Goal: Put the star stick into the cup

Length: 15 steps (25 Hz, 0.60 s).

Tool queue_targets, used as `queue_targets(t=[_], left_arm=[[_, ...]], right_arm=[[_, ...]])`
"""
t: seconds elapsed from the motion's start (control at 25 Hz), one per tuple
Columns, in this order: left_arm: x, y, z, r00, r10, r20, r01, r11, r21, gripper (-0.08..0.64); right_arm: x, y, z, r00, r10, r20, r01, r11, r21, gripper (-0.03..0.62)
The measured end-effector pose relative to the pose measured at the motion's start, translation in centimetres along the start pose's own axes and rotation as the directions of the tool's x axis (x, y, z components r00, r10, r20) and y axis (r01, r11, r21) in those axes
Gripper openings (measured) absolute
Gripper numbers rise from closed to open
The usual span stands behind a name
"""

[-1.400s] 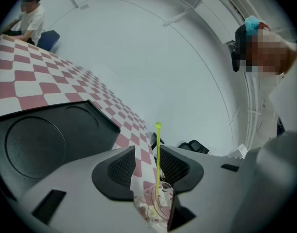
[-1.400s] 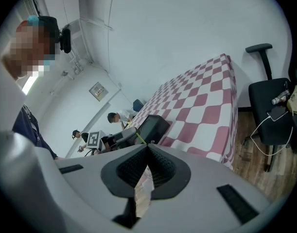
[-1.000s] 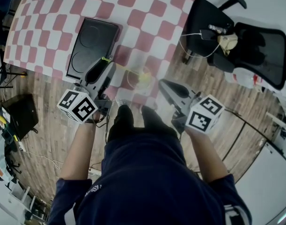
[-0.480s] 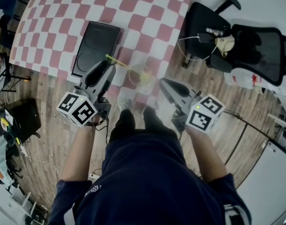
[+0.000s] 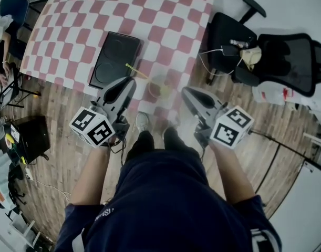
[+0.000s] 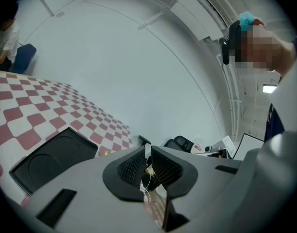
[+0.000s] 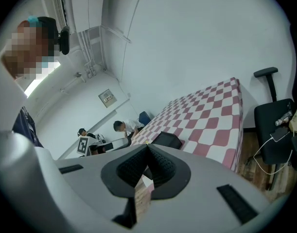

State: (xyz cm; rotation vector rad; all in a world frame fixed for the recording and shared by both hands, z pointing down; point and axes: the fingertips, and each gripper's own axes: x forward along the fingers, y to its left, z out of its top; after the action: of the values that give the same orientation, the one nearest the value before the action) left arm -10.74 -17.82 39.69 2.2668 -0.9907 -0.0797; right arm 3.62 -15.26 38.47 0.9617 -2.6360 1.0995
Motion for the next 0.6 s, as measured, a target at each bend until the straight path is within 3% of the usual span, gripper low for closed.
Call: queue_targets(t=[0.6], left_arm=[[-1.3,-3.9,1.5,0.997,-0.08,-0.023,0.081,0.992,0.096,0.037]], right_arm=[[-0.4,3.1,1.5,0.998,0.031,0.045,-0.028,0.997,-0.079,0.015]])
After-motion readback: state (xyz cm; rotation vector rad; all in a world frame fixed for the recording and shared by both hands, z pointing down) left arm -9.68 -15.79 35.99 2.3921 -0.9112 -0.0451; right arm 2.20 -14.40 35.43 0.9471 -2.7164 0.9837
